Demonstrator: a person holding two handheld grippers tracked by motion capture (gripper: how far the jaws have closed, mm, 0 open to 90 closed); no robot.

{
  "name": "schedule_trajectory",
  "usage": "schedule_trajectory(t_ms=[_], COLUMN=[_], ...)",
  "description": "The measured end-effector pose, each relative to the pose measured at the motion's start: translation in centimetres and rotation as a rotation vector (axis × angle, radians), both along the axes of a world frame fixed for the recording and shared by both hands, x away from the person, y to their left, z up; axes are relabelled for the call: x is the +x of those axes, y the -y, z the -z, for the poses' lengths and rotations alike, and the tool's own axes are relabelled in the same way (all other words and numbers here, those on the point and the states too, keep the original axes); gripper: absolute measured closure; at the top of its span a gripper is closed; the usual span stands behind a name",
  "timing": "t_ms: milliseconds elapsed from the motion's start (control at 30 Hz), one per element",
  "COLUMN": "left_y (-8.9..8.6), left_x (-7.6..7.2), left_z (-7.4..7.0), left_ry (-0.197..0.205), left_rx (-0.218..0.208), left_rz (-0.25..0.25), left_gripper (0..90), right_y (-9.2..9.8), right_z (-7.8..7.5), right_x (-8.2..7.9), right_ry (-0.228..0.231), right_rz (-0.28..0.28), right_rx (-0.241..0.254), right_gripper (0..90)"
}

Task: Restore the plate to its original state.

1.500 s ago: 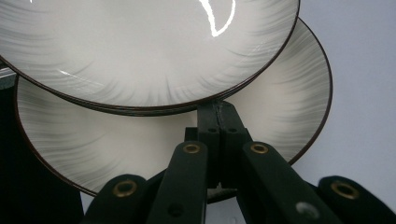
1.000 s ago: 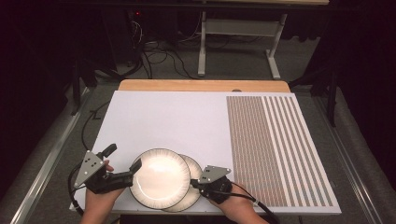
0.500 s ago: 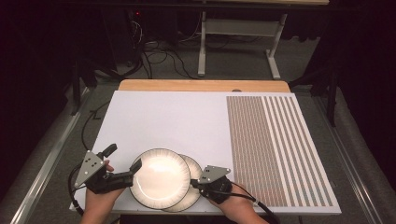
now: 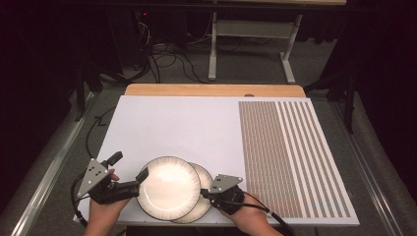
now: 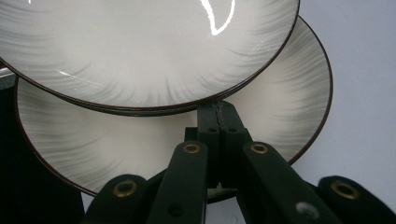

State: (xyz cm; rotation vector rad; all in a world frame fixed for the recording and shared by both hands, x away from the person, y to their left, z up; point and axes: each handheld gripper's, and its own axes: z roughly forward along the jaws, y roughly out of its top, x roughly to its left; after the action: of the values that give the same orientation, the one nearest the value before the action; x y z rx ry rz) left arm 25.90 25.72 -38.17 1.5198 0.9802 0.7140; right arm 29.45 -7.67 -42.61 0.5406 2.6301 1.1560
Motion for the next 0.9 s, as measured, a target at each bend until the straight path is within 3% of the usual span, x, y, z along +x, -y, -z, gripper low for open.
schedule_trajectory(t_ms=[900], left_y=[-0.05], left_x=[-0.04], left_z=[0.04], left_ry=[-0.002], left_rx=[0.001], left_rz=[-0.001], left_gripper=[0.6], right_y=[0.26], right_z=[-0.23], right_x=[0.01], right_ry=[0.0], right_rz=[0.012], right_rx=[-0.004], right_gripper=[90.0])
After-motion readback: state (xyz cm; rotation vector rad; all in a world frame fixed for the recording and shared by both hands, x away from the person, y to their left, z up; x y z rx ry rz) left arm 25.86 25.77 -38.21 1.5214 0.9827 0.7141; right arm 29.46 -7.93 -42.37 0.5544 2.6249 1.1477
